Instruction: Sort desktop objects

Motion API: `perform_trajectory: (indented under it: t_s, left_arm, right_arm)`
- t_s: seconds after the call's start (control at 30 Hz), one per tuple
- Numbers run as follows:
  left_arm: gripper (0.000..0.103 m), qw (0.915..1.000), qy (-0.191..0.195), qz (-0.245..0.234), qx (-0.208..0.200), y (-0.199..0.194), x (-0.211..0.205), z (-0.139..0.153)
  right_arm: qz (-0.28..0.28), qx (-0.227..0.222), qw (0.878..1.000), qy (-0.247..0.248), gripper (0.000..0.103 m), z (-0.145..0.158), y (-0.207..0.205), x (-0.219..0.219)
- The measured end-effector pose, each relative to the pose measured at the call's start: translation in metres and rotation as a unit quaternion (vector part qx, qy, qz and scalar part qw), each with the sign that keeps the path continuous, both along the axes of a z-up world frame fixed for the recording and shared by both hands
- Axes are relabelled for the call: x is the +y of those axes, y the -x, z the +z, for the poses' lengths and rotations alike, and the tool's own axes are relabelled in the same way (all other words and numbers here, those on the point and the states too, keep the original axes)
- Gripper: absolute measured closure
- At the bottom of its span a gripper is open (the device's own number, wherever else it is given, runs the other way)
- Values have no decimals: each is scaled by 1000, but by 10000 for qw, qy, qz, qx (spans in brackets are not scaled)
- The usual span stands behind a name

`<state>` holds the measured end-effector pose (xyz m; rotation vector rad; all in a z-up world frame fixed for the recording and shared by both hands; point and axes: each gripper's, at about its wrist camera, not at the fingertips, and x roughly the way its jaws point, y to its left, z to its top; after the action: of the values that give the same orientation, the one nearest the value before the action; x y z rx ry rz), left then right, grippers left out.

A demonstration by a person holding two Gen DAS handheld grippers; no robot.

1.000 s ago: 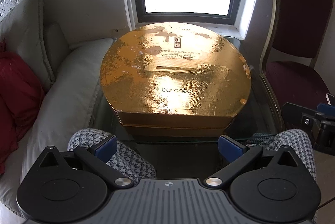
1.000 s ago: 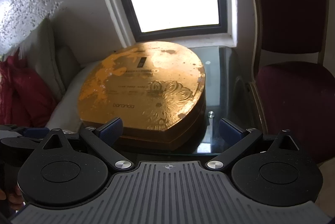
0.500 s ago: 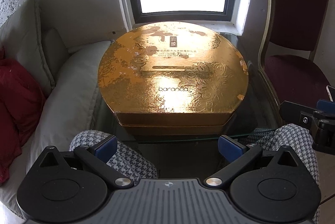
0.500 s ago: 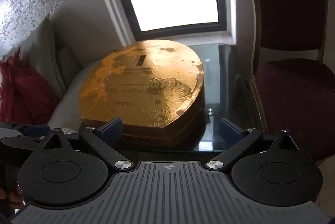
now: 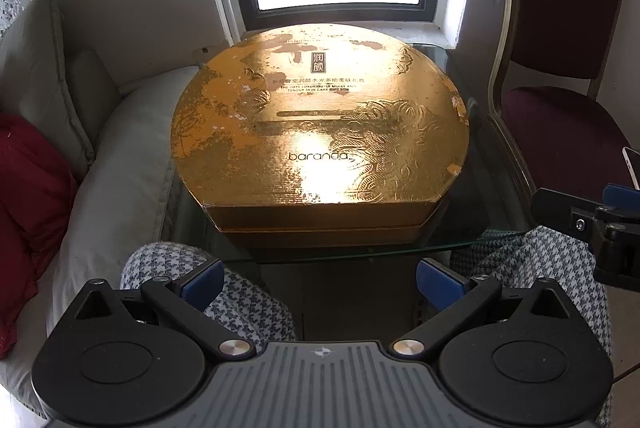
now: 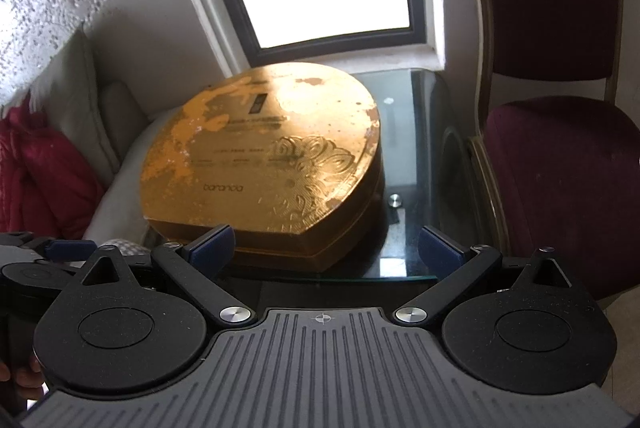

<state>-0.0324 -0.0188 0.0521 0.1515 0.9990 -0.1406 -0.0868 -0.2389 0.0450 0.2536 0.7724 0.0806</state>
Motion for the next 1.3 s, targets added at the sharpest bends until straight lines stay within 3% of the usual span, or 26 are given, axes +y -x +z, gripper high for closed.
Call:
perform_trajectory:
  t_s: [1.3]
  left_arm:
    - [1,9995,155,79,267,-10,6,-12]
  right_arm:
    - [-9,247,9997,69,2,-10,-9,5]
